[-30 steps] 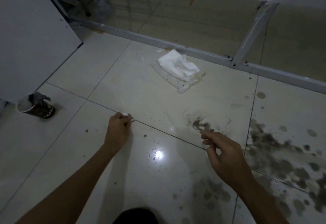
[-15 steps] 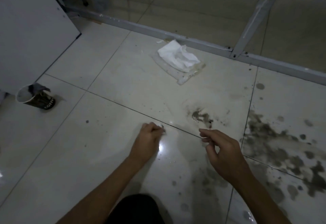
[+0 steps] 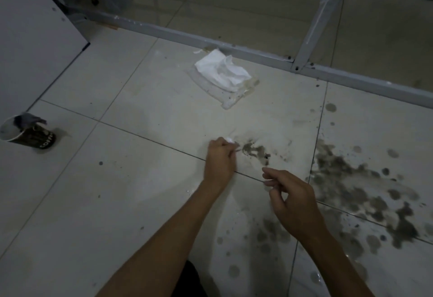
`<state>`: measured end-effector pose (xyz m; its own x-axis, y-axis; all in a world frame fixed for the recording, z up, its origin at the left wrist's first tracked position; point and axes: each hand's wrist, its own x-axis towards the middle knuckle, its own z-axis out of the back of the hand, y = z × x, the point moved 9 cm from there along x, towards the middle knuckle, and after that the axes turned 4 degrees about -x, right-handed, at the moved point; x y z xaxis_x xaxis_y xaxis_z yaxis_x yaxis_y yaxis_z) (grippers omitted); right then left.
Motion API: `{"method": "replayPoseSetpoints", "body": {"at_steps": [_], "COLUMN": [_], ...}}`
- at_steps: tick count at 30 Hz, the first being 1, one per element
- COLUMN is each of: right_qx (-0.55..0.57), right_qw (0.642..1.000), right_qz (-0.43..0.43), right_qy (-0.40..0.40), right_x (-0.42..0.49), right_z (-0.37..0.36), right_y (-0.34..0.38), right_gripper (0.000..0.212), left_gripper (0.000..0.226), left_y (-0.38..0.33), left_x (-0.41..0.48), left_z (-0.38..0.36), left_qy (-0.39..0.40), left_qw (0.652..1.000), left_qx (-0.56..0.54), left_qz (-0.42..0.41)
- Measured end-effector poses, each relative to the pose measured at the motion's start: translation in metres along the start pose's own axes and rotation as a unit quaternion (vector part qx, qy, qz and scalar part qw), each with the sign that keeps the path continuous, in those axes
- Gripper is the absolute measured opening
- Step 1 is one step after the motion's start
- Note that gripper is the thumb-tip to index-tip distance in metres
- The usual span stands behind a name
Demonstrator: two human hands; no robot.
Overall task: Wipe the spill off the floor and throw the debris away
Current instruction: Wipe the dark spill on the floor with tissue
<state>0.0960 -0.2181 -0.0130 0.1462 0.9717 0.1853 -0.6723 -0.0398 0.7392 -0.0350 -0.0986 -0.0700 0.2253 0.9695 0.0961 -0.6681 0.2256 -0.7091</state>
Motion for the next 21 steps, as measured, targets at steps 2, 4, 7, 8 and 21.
{"method": "replayPoseSetpoints", "body": {"at_steps": [2,4,7,8,21], "right_qx": [0.005,0.014,0.021,0.022,0.024], "right_qw": [1.0,0.999,0.997,0.996,0.987], "right_qz": [-0.014,-0.033,-0.064,-0.071,-0.136], "right_qy": [-0.015,-0.029,-0.041,-0.042,-0.08], "right_x": [-0.001,-0.005,-0.013,-0.015,-0.028], "right_z": [0.004,0.008,0.015,0.016,0.045], "right_y": [-0.004,-0.009,-0.02,-0.022,-0.048], "right_gripper": [0.037,0.038,0.039,0.039,0.037], "left_gripper": [0.019,0.02,0.023,0.024,0.019], "left_y": [-0.015,-0.018,-0.013,-0.01,-0.072], "left_x": [0.0,0.003,0.009,0.012,-0.036], "left_z": [-0.019,-0.026,-0.027,-0.025,-0.091], "left_qy": [0.017,0.015,-0.01,-0.026,0.135], "left_qw": [1.0,1.0,0.999,0.997,0.987], "left_qx": [0.0,-0.003,-0.03,-0.042,-0.081], "left_qz": [-0.009,-0.007,0.039,0.062,-0.013]}}
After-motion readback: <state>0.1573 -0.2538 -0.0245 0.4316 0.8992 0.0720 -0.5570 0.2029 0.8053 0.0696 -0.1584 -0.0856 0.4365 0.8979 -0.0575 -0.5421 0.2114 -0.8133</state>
